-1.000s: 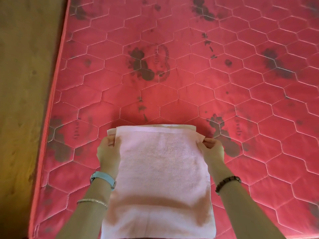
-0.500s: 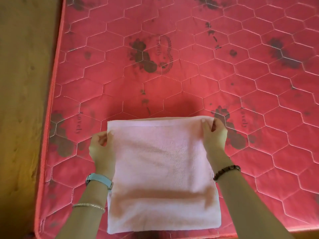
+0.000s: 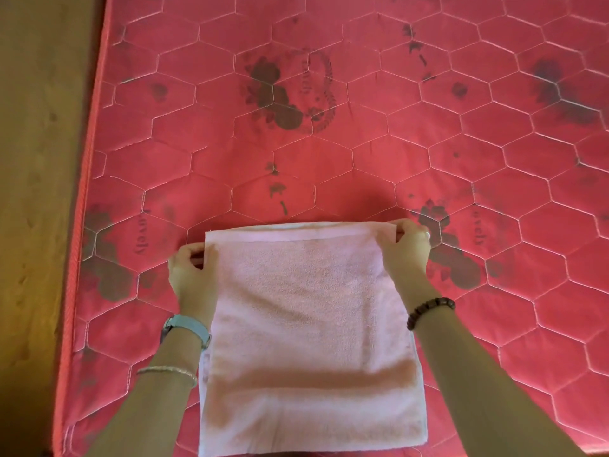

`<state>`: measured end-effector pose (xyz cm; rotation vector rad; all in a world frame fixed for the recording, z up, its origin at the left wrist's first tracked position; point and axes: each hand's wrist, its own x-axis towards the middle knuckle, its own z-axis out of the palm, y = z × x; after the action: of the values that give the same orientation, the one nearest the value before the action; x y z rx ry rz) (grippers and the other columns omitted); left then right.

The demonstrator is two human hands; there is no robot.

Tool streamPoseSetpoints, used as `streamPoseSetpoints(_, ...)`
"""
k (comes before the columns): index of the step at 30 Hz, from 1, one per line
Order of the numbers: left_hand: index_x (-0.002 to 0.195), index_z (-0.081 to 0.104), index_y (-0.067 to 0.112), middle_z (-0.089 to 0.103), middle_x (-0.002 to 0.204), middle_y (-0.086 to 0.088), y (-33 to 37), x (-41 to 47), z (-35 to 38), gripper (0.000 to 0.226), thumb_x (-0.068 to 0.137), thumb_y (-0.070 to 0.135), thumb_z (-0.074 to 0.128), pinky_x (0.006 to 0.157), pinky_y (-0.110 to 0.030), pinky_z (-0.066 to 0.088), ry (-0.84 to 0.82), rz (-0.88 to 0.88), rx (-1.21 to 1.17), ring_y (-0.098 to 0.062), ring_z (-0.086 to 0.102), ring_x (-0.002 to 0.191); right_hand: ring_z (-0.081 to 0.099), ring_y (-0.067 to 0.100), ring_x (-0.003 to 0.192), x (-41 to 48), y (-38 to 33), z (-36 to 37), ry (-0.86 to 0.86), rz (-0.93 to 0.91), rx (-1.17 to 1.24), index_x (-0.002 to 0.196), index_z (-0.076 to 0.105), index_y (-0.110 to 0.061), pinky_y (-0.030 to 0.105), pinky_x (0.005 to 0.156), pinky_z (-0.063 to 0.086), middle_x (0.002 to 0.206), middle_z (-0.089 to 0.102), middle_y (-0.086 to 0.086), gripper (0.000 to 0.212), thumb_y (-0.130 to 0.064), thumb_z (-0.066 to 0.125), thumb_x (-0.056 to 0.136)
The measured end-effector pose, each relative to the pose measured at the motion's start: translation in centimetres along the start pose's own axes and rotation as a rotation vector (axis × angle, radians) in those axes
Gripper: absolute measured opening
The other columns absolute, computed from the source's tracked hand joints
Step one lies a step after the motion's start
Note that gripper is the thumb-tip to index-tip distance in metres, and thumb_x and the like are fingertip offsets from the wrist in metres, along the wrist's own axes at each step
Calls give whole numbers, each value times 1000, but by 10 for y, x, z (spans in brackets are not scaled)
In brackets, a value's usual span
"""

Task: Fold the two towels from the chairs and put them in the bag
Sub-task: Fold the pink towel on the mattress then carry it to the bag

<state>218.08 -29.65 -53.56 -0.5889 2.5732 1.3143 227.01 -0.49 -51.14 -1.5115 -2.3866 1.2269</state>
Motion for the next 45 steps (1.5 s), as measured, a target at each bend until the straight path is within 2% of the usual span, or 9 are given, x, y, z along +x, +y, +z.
streamPoseSetpoints(3, 95, 62, 16, 62, 91, -1, 9, -2, 4, 19, 93, 34, 65, 78, -39, 46, -69, 11, 12, -22, 55, 86, 57, 21, 72, 3, -2, -3, -99, 30, -9, 95, 60, -11, 22, 51, 39, 91, 60, 9, 12, -8, 66, 84)
streamPoseSetpoints(9, 81, 56, 3, 52, 73, -6, 15, 5, 8, 36, 96, 35, 61, 69, -41, 41, -108, 79, 86, -27, 46, 76, 50, 5, 59, 11, -11, -10, -104, -15, 2, 96, 66, -9, 9, 43, 36, 74, 59, -6, 10, -9, 68, 87)
streamPoseSetpoints(16, 94, 60, 5, 56, 79, -3, 43, 32, 26, 19, 97, 24, 61, 78, -42, 41, 23, 161, 31, -45, 56, 99, 48, 4, 57, 45, -41, -12, -31, -107, 58, 94, 66, -12, 6, 41, 37, 69, 54, -10, 9, -6, 67, 87)
streamPoseSetpoints(23, 81, 52, 19, 50, 79, 4, 77, 71, 47, 17, 95, 23, 62, 85, -44, 45, 75, 256, -3, -28, 50, 92, 56, 12, 65, 82, -61, -1, 22, -122, 64, 101, 66, -13, 23, 54, 50, 82, 62, -3, 16, -6, 55, 91)
streamPoseSetpoints(28, 106, 61, 8, 39, 115, -4, 72, 46, 33, 14, 93, 13, 64, 81, -1, 35, 77, 220, 26, -7, 43, 93, 61, 10, 76, 62, -33, -11, -38, -7, 88, 118, 54, -10, 14, 55, 49, 93, 61, -6, 31, -11, 62, 89)
streamPoseSetpoints(33, 106, 57, 11, 58, 113, -12, 30, -5, 6, 23, 89, 14, 71, 87, -29, 48, -64, 59, 78, -21, 56, 96, 58, 13, 79, 13, 12, -32, -65, 105, 102, 119, 56, -11, 12, 53, 40, 97, 65, 0, 37, -16, 69, 85)
streamPoseSetpoints(37, 113, 57, 12, 63, 106, -4, 10, -36, -5, 28, 91, 25, 70, 74, -27, 48, -130, -75, 71, -23, 61, 101, 58, 9, 72, -19, 37, -42, -67, 137, 78, 113, 62, -12, 17, 57, 42, 86, 63, -5, 29, -17, 68, 85)
streamPoseSetpoints(41, 111, 59, 13, 64, 113, -11, -6, -43, -8, 39, 90, 46, 66, 96, -50, 47, -66, -64, 200, -34, 54, 114, 50, 8, 57, -32, 48, -44, -199, 148, 34, 98, 67, -14, 14, 44, 38, 70, 58, -9, 10, -19, 62, 91)
streamPoseSetpoints(45, 108, 66, 6, 65, 108, -19, -14, -42, -7, 57, 91, 59, 52, 92, -48, 46, -119, -85, 294, -42, 55, 108, 41, 11, 51, -36, 52, -42, -227, 138, 16, 92, 66, -10, 18, 42, 33, 62, 50, -3, 10, -17, 59, 92)
